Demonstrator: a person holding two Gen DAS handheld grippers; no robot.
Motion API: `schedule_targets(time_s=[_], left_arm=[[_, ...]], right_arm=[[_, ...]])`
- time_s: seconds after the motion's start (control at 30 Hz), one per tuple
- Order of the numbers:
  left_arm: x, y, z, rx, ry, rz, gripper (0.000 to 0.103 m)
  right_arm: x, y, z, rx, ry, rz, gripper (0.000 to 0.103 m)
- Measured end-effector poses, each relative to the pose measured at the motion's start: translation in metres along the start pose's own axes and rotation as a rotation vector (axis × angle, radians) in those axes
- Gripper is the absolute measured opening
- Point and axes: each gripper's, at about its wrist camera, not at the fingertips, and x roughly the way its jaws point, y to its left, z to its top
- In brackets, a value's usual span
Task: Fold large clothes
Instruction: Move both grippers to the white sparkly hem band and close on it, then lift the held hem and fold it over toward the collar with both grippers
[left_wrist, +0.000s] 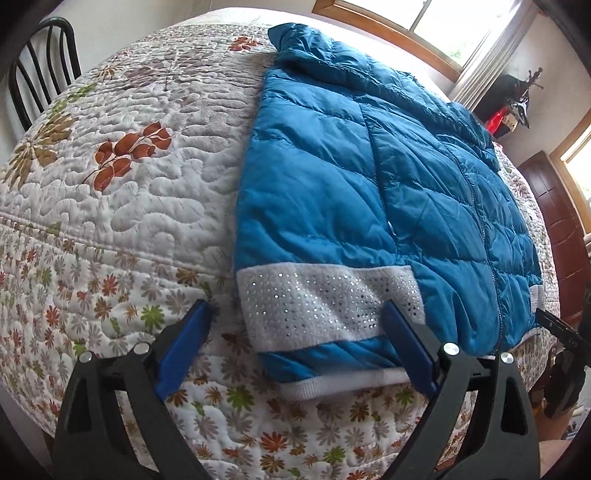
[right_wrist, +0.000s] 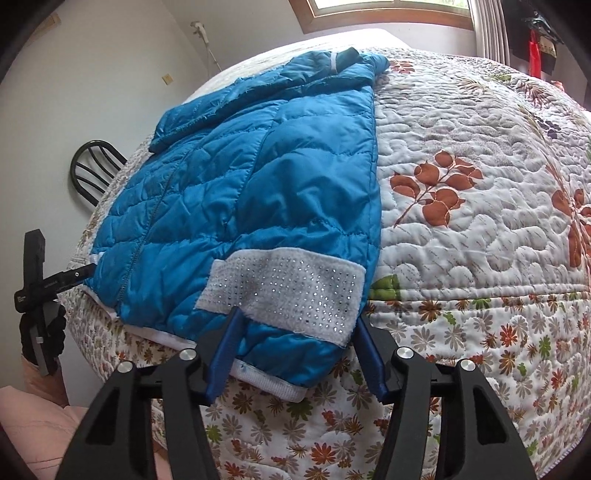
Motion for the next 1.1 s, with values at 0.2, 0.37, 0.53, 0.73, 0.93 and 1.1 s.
schedule_targets(time_s=[0.2, 0.37, 0.53, 0.73, 0.93, 1.1], left_arm=[[0.001, 0.003, -0.001, -0.029, -0.013, -0.067, 0.095], [-0.001, 0.002, -0.001, -0.067, 0.001, -0.182, 0.063], [-0.001, 0.018, -0.003, -0.150, -0.008, -0.236, 0.025], [-0.016, 0.019, -0.009, -0.172, -0.070, -0.274, 0.012], [-0.033, 0.013, -0.014, -0.136, -0.108, -0.281, 0.011], [-0.042, 0.013, -0.009, -0.119, -0.132, -0.298, 0.011]], right_arm=[[0.002, 0.002, 0.000, -0.012, -0.004, 0.009, 0.051], [0.004, 0.001, 0.003, -0.002, -0.001, 0.056, 0.034], [0.005, -0.002, 0.005, 0.023, 0.000, 0.097, 0.021], [-0.009, -0.007, 0.006, 0.036, -0.031, 0.142, 0.012], [-0.018, -0.006, 0.003, 0.027, -0.048, 0.148, 0.012], [-0.025, -0.007, 0.014, 0.035, -0.060, 0.189, 0.011]])
